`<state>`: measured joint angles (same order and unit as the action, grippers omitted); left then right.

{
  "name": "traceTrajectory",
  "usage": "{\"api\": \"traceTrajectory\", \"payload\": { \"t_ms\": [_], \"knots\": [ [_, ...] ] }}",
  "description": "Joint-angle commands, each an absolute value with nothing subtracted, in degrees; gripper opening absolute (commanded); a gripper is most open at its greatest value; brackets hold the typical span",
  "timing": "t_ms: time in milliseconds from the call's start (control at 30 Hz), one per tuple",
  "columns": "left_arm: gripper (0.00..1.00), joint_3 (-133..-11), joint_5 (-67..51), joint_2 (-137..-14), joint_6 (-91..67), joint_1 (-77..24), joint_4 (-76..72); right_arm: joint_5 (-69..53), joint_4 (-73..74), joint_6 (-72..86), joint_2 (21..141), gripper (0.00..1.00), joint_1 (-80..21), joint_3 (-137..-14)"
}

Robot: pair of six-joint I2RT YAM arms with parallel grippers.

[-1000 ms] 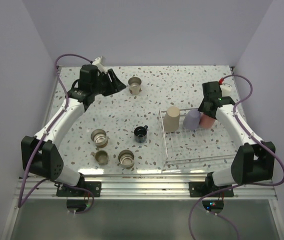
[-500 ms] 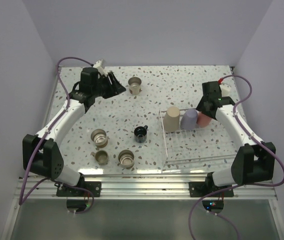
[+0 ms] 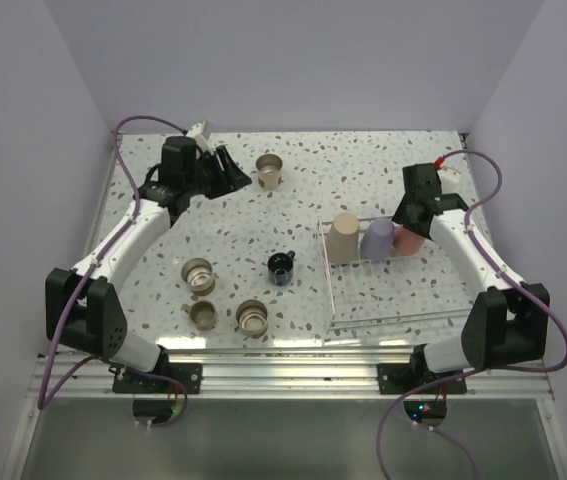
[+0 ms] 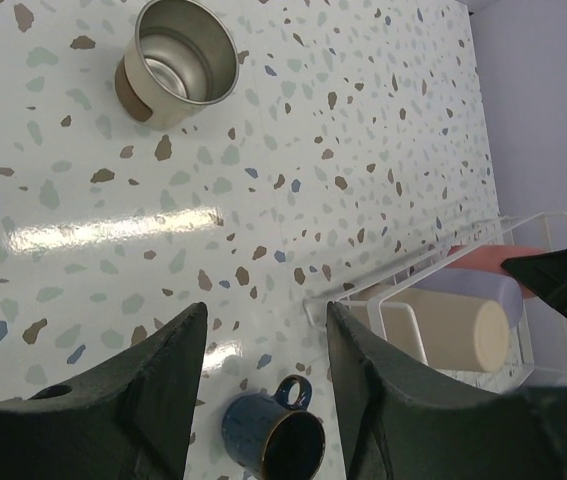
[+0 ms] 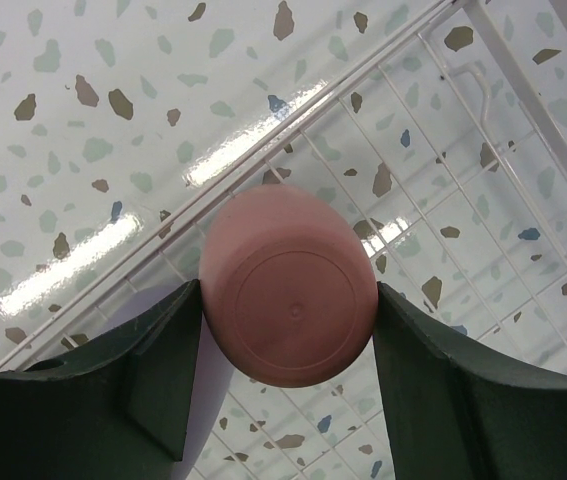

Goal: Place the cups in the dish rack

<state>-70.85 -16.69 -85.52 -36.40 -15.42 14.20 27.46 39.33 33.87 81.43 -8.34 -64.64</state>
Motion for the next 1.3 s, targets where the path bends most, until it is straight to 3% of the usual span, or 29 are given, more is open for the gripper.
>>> {"api": "traceTrajectory", "payload": {
  "t_ms": [0, 33, 233, 267, 400, 467, 900, 1267],
  "knots": [
    [0.54, -69.8, -17.1, -84.3, -36.6, -14.9, 11.9, 26.3, 39.8, 33.9, 82.1, 0.48, -8.6, -64.6],
    [0.54, -69.7, -17.0, -84.0, -36.6, -14.9, 12.0, 26.2, 39.9, 33.9, 82.0, 0.57, -8.5, -64.7],
    [0.54, -69.3, -17.1, -83.4, -36.4, -14.9, 13.3, 26.0, 40.8, 34.0, 80.9, 0.77, -8.6, -65.2],
    [0.54, -69.4, -17.2, -83.4, -36.2, -14.9, 13.4, 26.0, 40.9, 33.9, 80.7, 0.85, -8.5, -65.3],
    [0.54, -70.0, -18.4, -83.9, -36.0, -15.1, 15.0, 26.3, 41.9, 34.1, 79.4, 0.90, -8.6, -66.3],
    [0.54, -70.4, -18.8, -84.2, -35.4, -15.6, 16.3, 26.7, 43.4, 34.1, 78.5, 0.98, -8.6, -68.4],
    [0.52, -72.2, -14.9, -86.6, -29.0, -25.9, 31.3, 26.9, 57.9, 35.6, 72.3, 0.99, -8.5, -95.7],
    [0.51, -63.8, -9.1, -88.6, -31.9, -34.5, 29.6, 19.0, 65.9, 35.7, 61.2, 0.99, -8.5, -96.2]
  ]
}}
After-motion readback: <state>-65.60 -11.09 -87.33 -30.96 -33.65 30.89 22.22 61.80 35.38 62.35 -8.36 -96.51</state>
